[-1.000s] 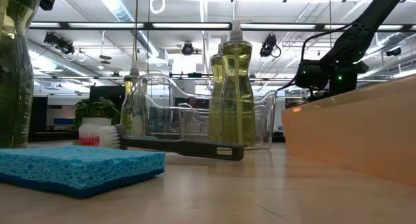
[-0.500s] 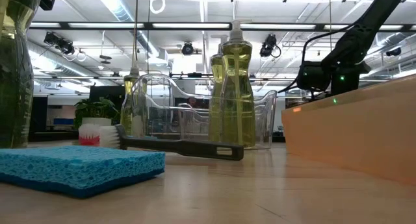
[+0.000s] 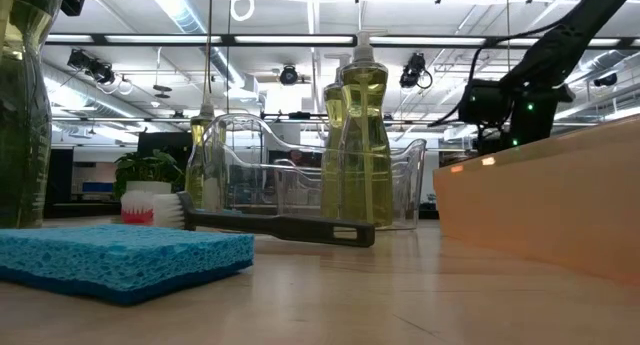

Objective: Pick & Place Kitchen Sink Supplies
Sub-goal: Put the blue sponge into the top transparent bin

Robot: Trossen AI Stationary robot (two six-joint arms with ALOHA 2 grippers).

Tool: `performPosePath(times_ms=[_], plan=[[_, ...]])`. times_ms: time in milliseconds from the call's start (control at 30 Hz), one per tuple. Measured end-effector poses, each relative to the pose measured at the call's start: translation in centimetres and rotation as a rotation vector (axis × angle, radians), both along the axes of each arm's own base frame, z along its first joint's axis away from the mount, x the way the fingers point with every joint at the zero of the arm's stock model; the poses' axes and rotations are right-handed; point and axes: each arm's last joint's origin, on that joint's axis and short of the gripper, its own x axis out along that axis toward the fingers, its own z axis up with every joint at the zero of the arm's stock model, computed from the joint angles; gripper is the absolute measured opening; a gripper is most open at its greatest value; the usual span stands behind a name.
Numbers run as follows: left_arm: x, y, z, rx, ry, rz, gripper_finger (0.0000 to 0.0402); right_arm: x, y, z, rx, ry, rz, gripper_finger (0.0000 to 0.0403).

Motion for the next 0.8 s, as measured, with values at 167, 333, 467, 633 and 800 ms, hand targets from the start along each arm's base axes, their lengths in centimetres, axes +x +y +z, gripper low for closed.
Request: performPosePath(times_ms=[167,333,467,633,800], plan=[[0.0,0.0,0.0,0.0,0.0,0.0,0.0037,-0.2,0.3,1.7,-0.029,-0.084,0.062,0.0001],[0.0,0.0,0.0,0.0,0.0,0.0,0.0037,0.0,0.6,3.6,-0.06,-0.144,0.154,0.0],[0.0,0.0,0.0,0.0,0.0,0.0,0.0037,0.7,0.4,5.7,-0.095,-0.165,0.211,0.0],[0.0,0.0,0.0,0.0,0.0,0.0,0.0037,1.7,0.1,8.2,-0.136,-0.179,0.259,0.0],[0.0,0.0,0.0,0.0,0.0,0.001,0.0037,1.7,-0.1,8.9,-0.174,-0.158,0.224,0.0]])
